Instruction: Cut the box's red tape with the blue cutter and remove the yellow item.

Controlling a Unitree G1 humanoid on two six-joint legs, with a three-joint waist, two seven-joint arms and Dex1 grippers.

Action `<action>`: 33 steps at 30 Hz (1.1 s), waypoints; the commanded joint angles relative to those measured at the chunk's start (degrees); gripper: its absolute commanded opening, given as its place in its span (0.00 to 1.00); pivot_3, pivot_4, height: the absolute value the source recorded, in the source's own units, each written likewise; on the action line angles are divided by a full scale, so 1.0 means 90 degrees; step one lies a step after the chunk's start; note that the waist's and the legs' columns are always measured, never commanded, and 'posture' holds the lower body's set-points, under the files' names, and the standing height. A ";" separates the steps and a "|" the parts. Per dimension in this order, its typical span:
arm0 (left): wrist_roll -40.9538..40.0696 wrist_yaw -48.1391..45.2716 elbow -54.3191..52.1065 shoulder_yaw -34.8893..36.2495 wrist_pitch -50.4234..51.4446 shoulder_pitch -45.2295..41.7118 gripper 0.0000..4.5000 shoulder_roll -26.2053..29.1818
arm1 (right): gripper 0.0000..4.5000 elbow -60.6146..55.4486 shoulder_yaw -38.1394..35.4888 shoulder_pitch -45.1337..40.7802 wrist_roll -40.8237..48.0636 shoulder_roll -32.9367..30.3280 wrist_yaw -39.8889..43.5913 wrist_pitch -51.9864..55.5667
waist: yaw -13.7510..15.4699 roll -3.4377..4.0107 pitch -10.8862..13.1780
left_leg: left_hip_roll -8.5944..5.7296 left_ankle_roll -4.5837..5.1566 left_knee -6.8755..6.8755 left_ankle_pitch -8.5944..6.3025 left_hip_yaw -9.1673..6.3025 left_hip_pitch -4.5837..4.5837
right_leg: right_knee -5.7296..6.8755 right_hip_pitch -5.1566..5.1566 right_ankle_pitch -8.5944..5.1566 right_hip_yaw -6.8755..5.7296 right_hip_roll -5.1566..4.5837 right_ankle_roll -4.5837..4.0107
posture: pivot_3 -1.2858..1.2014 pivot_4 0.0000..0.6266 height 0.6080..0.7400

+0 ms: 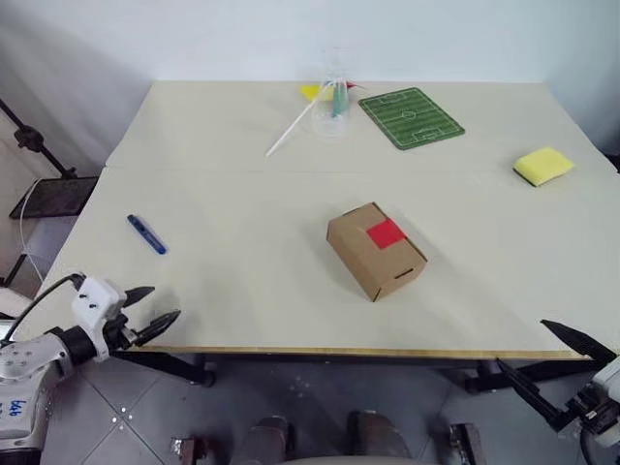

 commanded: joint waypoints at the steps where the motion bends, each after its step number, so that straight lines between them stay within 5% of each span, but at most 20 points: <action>1: -0.0123 -0.0045 -0.0329 0.0297 -0.0143 0.0075 0.84 0.0105 | 1.00 -0.0112 0.0078 -0.0019 -0.0071 0.0145 -0.0098 -0.0122 | 0.0014 -0.0001 -0.0001 | 0.0000 0.0000 0.0000 0.0000 0.0000 0.0000 | 0.0000 0.0000 0.0000 0.0000 0.0000 0.0000 | 0.52 0.24 1.00; 6: -0.0819 -0.0082 -0.0889 -0.0015 0.0705 -0.0438 0.84 -0.0070 | 1.00 -0.0209 0.0412 -0.0270 -0.0082 0.0053 -0.0240 0.0323 | 0.0032 -0.0002 -0.0001 | -0.0001 0.0001 0.0000 -0.0001 0.0000 0.0000 | 0.0000 0.0002 0.0000 0.0004 -0.0002 -0.0001 | 0.52 0.24 1.00; 9: -0.0664 -0.0100 -0.1131 -0.0739 0.1096 -0.1086 0.71 -0.0077 | 0.86 -0.0474 0.0715 -0.0563 0.0314 -0.0161 -0.0564 0.1428 | 0.0034 0.0001 0.0000 | -0.0003 0.0000 0.0008 0.0000 -0.0001 0.0000 | 0.0003 0.0005 0.0000 0.0003 -0.0003 -0.0001 | 0.52 0.24 1.00; 16: 0.0050 0.0417 -0.0984 -0.2188 0.2070 -0.2915 0.23 -0.0443 | 0.33 -0.0340 0.1334 -0.2116 -0.0774 -0.0479 -0.1502 0.2133 | -0.0017 0.0001 0.0001 | -0.0004 -0.0011 0.0010 0.0006 0.0001 -0.0002 | 0.0061 -0.0018 0.0000 0.0003 0.0012 0.0000 | 0.52 0.24 1.00; 20: 0.0376 0.0713 -0.0047 -0.2865 0.2193 -0.4071 0.00 -0.1325 | 0.00 0.0637 0.2007 -0.3407 -0.1542 -0.0733 -0.1673 0.2074 | 0.0007 -0.0002 0.0002 | -0.0002 -0.0014 0.0019 0.0008 0.0003 -0.0005 | 0.0078 -0.0026 0.0000 -0.0002 0.0024 0.0000 | 0.52 0.24 1.00; 27: 0.1244 -0.0031 0.0841 -0.4633 0.1918 -0.5070 0.00 -0.2223 | 0.00 0.3366 0.3468 -0.6334 -0.2172 -0.0486 -0.1301 0.1620 | -0.0026 -0.0009 0.0007 | -0.0010 0.0000 0.0037 0.0018 0.0027 -0.0016 | 0.0088 -0.0038 0.0002 -0.0009 0.0059 0.0005 | 0.52 0.24 1.00; 33: 0.1493 0.0082 0.1657 -0.4801 0.1775 -0.5707 0.00 -0.3051 | 0.00 0.5231 0.3740 -0.7492 -0.1928 -0.0441 -0.0218 0.0726 | -0.0015 -0.0010 0.0007 | -0.0004 -0.0005 0.0056 0.0020 0.0029 -0.0090 | 0.0109 -0.0119 0.0002 -0.0031 0.0069 0.0005 | 0.52 0.24 1.00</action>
